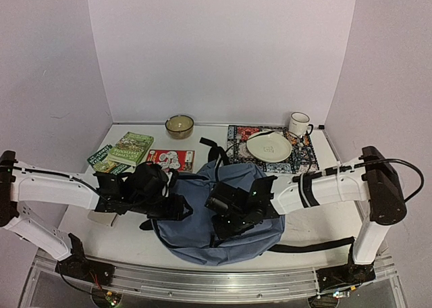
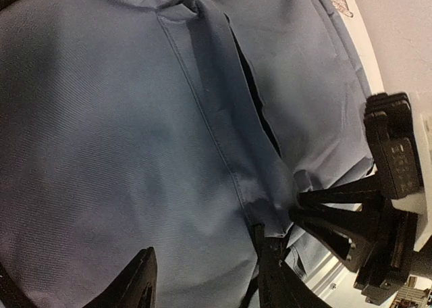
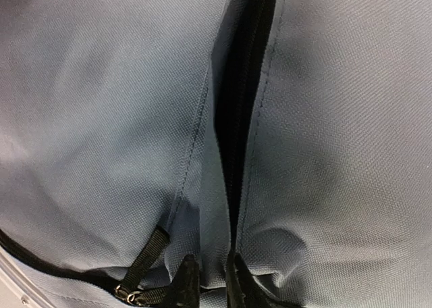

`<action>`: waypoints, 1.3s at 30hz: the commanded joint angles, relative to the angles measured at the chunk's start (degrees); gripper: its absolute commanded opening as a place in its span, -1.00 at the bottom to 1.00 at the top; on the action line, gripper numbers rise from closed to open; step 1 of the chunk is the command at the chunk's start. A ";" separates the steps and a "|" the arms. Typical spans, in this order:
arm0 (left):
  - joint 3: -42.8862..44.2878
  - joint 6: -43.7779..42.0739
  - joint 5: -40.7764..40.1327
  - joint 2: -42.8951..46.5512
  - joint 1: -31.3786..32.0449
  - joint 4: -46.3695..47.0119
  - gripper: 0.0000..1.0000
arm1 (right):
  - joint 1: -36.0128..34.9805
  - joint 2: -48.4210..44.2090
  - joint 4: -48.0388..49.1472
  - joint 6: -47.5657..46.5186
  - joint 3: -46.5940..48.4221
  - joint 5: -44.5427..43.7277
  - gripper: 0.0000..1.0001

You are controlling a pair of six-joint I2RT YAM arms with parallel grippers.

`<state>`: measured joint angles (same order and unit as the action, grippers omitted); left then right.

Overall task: Pack the student bag
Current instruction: Hold the student bag at the center of the board, then grab the largest pocket of the student bag.

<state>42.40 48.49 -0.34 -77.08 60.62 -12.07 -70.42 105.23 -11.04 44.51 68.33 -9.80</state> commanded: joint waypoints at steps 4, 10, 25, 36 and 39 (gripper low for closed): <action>1.23 1.21 -4.51 -1.09 6.85 4.33 0.02 | 0.45 -4.03 2.35 0.25 -0.42 -4.01 -1.00; 2.58 1.95 -4.08 -6.08 8.78 8.88 -0.06 | 0.83 -9.39 8.91 1.15 -5.23 -5.45 -1.00; 3.43 2.14 0.11 -8.76 10.14 16.01 -0.09 | 1.29 -13.66 17.70 0.84 -9.71 -5.83 -1.00; 4.69 2.04 -0.34 -13.14 10.67 15.91 -0.23 | 1.33 -13.03 17.89 0.59 -8.57 -5.22 -1.00; 5.36 1.80 0.16 -14.30 10.77 15.99 -0.35 | 1.33 -13.23 17.89 0.67 -8.67 -5.17 -1.00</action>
<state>44.65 50.88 -0.50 -89.98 70.97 2.09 -69.41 94.17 4.53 45.23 58.30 -12.94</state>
